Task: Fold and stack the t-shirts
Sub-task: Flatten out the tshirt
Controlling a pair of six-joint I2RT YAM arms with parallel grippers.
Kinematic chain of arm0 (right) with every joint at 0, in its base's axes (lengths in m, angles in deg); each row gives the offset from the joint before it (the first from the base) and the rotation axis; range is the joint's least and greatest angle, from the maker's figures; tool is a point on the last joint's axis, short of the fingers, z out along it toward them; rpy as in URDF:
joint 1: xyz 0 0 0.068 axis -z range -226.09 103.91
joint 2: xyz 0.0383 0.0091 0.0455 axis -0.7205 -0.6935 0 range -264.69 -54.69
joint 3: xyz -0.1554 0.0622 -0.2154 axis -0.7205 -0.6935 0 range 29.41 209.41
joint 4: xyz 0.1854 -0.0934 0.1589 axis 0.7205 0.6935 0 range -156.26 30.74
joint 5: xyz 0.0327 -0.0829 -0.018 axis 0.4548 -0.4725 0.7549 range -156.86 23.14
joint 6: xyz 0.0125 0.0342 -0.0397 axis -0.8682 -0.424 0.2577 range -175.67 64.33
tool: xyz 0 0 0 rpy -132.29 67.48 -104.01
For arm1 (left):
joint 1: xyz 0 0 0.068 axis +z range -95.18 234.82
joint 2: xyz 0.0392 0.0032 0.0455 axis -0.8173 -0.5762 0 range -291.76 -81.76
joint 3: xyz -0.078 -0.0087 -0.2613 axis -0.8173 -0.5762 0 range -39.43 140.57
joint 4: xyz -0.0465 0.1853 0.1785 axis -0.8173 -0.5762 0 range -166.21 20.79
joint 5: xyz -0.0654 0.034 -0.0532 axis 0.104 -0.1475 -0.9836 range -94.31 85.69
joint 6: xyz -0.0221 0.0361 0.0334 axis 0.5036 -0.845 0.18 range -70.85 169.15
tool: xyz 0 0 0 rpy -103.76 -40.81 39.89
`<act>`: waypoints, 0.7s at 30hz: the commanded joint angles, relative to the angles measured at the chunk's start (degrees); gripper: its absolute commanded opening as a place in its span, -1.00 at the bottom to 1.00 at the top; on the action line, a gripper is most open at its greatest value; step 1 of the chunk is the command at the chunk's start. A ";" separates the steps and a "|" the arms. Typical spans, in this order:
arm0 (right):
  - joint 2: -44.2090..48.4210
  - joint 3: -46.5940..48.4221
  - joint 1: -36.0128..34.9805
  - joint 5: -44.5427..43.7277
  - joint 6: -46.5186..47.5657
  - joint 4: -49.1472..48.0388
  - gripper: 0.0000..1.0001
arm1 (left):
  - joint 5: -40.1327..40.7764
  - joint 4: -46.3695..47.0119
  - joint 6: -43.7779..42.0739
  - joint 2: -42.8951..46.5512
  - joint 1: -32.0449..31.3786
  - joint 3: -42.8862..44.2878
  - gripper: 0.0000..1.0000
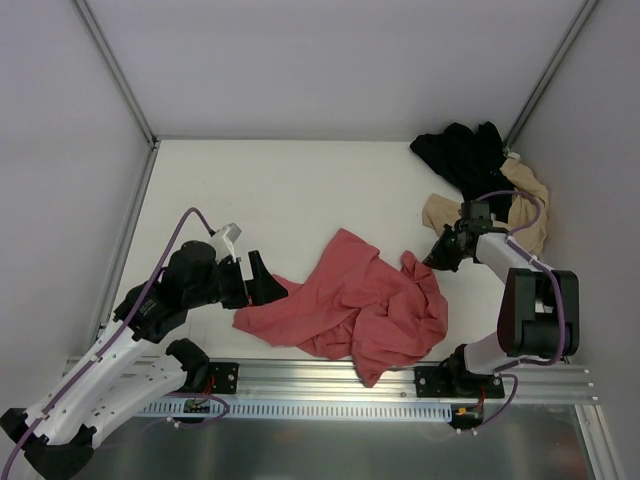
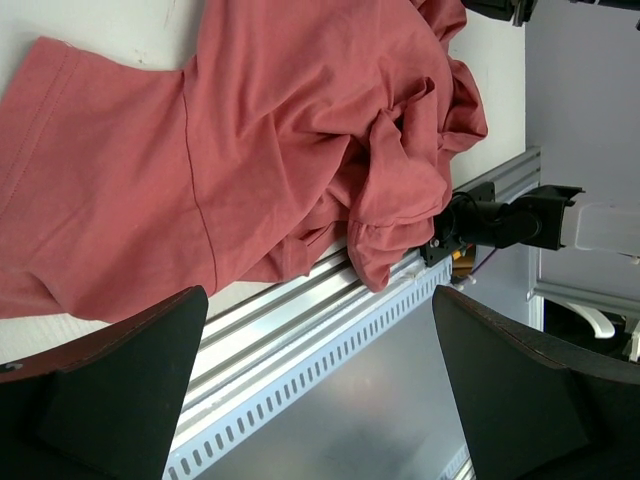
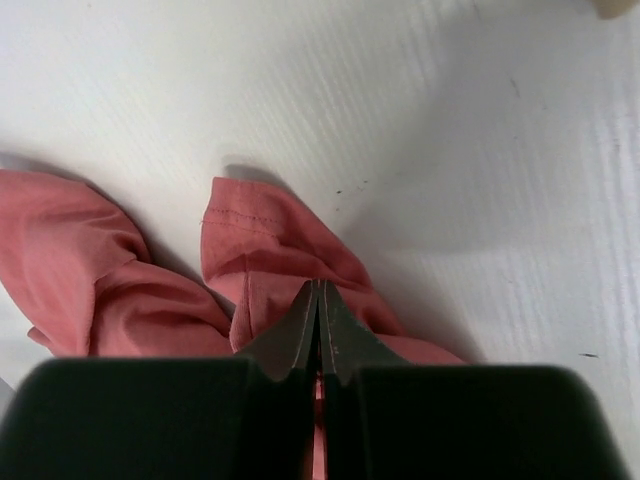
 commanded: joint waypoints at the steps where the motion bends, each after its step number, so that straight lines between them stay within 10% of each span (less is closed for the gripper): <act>1: 0.44 2.24 -1.38 1.28 0.16 -1.57 -0.99 | -0.98 1.27 -1.38 0.13 -0.53 -0.29 0.97; 3: 1.14 3.19 -1.65 1.19 0.50 -0.26 -0.98 | -1.07 1.36 -1.65 -0.05 -0.45 -0.46 0.97; 7: 4.03 3.99 -1.74 -0.56 1.65 1.94 0.06 | -1.16 2.06 -1.73 -0.22 -0.53 -0.72 0.97; 21: 9.31 0.04 -1.74 0.14 2.53 3.53 0.07 | -0.98 1.88 -1.12 1.36 -0.53 -1.08 0.97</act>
